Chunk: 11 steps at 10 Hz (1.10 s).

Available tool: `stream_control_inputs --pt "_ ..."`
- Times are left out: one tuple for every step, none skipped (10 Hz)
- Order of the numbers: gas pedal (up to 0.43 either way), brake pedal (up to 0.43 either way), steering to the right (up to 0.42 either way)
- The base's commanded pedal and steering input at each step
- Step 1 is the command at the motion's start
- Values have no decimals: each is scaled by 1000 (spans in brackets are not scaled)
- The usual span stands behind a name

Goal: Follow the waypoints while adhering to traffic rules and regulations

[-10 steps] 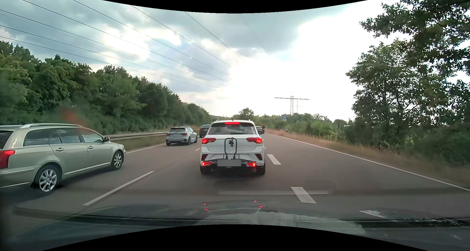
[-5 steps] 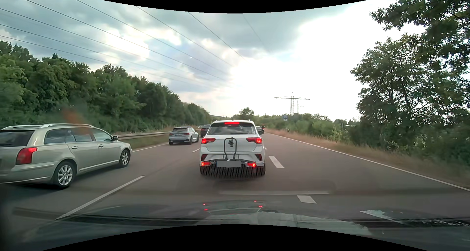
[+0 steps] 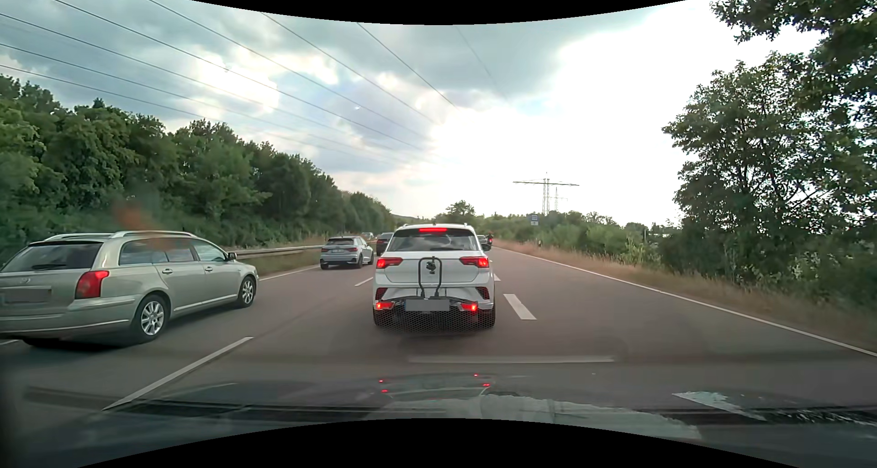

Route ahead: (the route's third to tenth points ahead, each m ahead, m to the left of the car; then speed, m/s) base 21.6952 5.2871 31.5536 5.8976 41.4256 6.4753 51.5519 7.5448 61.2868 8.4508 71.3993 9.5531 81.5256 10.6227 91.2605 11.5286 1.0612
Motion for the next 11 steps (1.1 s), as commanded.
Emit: stream_control_inputs --pt "0 146 -9" --pt "0 146 -9" --pt "0 146 -10" --pt "0 152 -10" --pt "0 152 -10" --pt "0 152 -12" --pt "0 152 -12" --pt "0 140 -10" --pt "0 110 -10" --pt "0 67 -9" --pt "0 55 -9"
